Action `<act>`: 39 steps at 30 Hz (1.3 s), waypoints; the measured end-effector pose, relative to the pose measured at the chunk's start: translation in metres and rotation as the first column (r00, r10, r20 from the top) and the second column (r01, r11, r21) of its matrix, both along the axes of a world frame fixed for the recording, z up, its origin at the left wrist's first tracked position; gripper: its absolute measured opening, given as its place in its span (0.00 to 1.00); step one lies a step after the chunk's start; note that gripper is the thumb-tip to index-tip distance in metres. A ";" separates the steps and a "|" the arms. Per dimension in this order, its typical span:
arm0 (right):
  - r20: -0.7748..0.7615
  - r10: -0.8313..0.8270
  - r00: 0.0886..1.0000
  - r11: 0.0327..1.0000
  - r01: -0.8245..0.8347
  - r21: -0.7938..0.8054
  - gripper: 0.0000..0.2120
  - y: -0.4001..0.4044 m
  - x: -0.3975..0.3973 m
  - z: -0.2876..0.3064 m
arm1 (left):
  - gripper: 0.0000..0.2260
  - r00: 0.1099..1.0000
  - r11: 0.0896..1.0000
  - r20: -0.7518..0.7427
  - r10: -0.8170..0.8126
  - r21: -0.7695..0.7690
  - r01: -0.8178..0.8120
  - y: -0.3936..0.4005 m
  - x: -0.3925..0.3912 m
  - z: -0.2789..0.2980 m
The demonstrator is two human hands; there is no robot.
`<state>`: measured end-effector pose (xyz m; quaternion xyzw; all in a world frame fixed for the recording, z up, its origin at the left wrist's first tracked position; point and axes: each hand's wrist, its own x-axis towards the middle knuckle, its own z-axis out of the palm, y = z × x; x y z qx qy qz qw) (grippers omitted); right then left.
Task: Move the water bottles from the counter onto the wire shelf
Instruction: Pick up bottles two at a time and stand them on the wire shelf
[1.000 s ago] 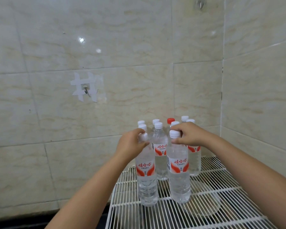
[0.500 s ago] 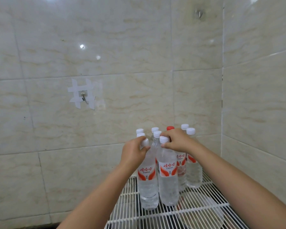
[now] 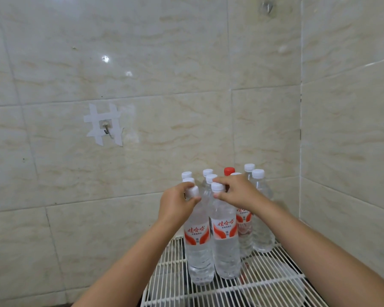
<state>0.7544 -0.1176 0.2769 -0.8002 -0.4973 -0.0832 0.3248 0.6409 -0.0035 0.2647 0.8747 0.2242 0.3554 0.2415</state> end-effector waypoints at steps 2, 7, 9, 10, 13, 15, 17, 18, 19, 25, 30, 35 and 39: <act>-0.016 -0.025 1.000 0.999 0.026 0.031 0.20 0.000 0.001 -0.001 | 0.20 1.000 1.000 0.015 -0.005 -0.003 0.005 -0.002 0.001 -0.001; -0.005 -0.050 0.999 0.997 0.050 0.050 0.21 0.000 0.001 -0.005 | 0.20 0.998 1.000 0.055 -0.017 -0.011 0.018 -0.003 0.001 -0.004; -0.012 -0.053 0.999 0.998 0.053 0.042 0.21 -0.001 0.000 -0.006 | 0.20 0.999 1.000 0.044 -0.026 -0.005 0.027 -0.003 0.001 -0.007; -0.015 -0.053 0.998 0.998 0.054 0.039 0.21 -0.001 -0.001 -0.007 | 0.20 0.999 1.000 0.040 -0.029 0.002 0.029 -0.003 0.001 -0.009; 0.016 -0.056 0.998 0.998 0.056 0.010 0.20 -0.002 -0.005 -0.008 | 0.21 1.000 0.997 -0.009 -0.021 0.068 0.021 -0.006 -0.001 -0.011; 0.097 -0.086 0.992 0.995 0.091 -0.049 0.19 -0.004 -0.011 -0.007 | 0.21 0.998 0.986 -0.070 0.005 0.164 0.007 -0.009 -0.005 -0.011; 0.173 -0.122 0.977 0.985 0.140 -0.100 0.20 -0.006 -0.015 -0.006 | 0.21 0.988 0.960 -0.146 0.044 0.282 -0.001 -0.010 -0.010 -0.010; 0.216 -0.134 0.967 0.979 0.163 -0.120 0.20 -0.007 -0.017 -0.005 | 0.20 0.981 0.939 -0.179 0.073 0.343 -0.007 -0.010 -0.013 -0.009; 0.268 -0.141 0.953 0.975 0.181 -0.129 0.21 -0.008 -0.019 -0.005 | 0.20 0.972 0.918 -0.206 0.110 0.395 -0.020 -0.011 -0.016 -0.008; 0.480 -0.088 0.873 0.996 0.079 0.040 0.17 -0.003 -0.046 -0.012 | 0.18 0.929 0.817 -0.212 0.303 0.560 -0.139 -0.017 -0.054 -0.003; 0.496 0.156 0.854 0.987 -0.147 -0.059 0.19 0.033 -0.102 -0.024 | 0.16 0.812 0.813 -0.319 0.488 0.506 -0.289 -0.001 -0.132 -0.030; 0.488 0.353 0.798 0.930 -0.359 -0.085 0.19 0.080 -0.211 -0.059 | 0.11 0.643 0.722 -0.382 0.663 0.551 -0.418 0.014 -0.264 -0.079; 0.461 0.515 0.723 0.832 -0.552 -0.065 0.20 0.113 -0.325 -0.100 | 0.08 0.484 0.606 -0.373 0.791 0.588 -0.537 0.006 -0.379 -0.114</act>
